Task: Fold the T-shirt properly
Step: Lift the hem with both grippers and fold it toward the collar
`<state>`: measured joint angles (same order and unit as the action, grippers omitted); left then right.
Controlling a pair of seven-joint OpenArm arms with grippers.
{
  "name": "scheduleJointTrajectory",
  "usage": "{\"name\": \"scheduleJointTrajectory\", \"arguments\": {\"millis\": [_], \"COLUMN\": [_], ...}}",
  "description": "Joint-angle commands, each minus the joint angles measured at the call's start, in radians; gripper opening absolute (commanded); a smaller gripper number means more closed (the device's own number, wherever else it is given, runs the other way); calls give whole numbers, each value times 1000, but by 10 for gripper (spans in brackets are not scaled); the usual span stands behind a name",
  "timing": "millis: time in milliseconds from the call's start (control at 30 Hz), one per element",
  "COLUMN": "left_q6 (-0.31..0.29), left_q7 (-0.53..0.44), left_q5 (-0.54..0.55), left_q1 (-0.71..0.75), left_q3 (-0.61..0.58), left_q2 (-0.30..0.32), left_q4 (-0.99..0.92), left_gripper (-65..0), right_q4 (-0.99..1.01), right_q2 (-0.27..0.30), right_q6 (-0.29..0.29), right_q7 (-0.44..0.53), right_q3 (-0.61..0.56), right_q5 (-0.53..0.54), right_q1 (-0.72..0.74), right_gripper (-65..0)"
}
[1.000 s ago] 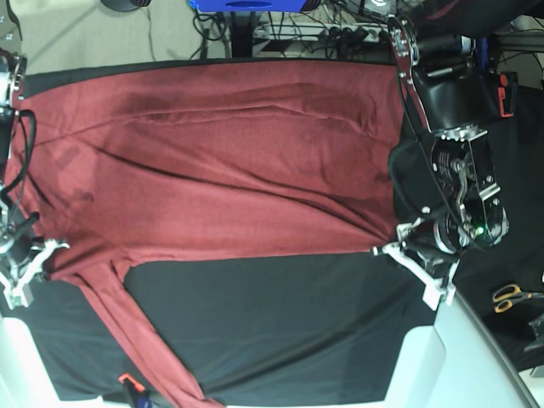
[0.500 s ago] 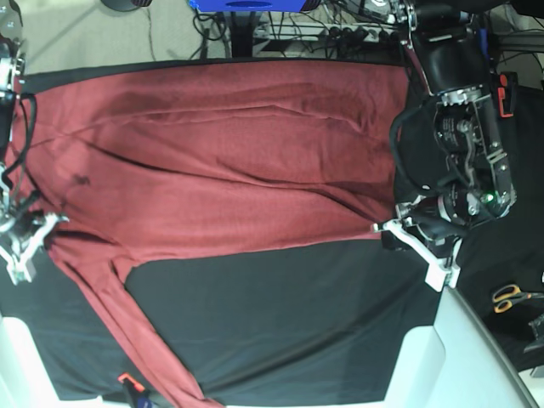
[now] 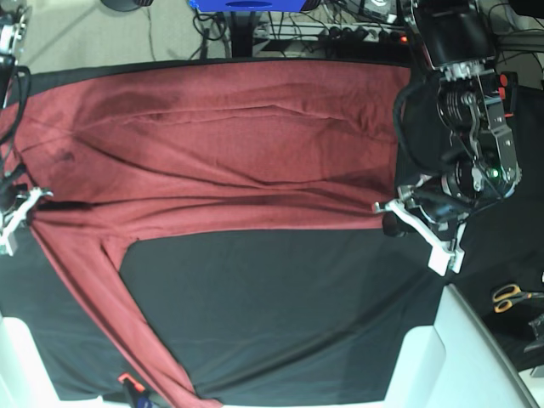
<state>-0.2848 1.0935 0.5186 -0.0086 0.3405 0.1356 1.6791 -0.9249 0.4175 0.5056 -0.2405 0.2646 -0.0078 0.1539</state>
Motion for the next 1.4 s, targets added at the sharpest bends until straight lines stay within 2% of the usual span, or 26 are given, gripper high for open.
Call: {"name": "scheduleJointTrajectory", "arguments": {"millis": [0, 167, 267, 433, 700, 933, 1033, 1133, 1367], "left_q6": [-1, -1, -1, -1, -1, -1, -1, -1, -1], "left_q7": [-16, -16, -16, -19, -19, -22, -22, -22, -23], "left_q5": [13, 13, 13, 12, 13, 13, 13, 13, 8], "left_q1": [-6, 32, 45, 58, 81, 132, 144, 149, 184], "left_q3": [2, 9, 6, 4, 1, -73, -73, -73, -74], "left_q2": [11, 17, 19, 19, 29, 57, 57, 57, 57], "left_q4": [31, 72, 98, 106, 108, 108, 108, 108, 106], "left_gripper": [-650, -650, -650, -650, -650, -650, -650, -650, -650], "right_q4": [-33, -85, -156, -217, -242, -242, -242, -242, -240], "right_q2": [21, 16, 13, -12, -13, -13, -16, -33, -61], "right_q6": [-5, -5, -5, -3, -3, -6, -5, -5, -3], "right_q7": [16, -50, -52, -122, -127, -145, -176, -178, -178], "right_q3": [8, 14, 61, 106, 109, 111, 164, 207, 209], "right_q5": [9, 9, 9, 9, 9, 9, 9, 6, 4], "right_q1": [16, -14, -58, -96, -124, -145, -145, -145, -181], "right_gripper": [-650, -650, -650, -650, -650, -650, -650, -650, -650]}}
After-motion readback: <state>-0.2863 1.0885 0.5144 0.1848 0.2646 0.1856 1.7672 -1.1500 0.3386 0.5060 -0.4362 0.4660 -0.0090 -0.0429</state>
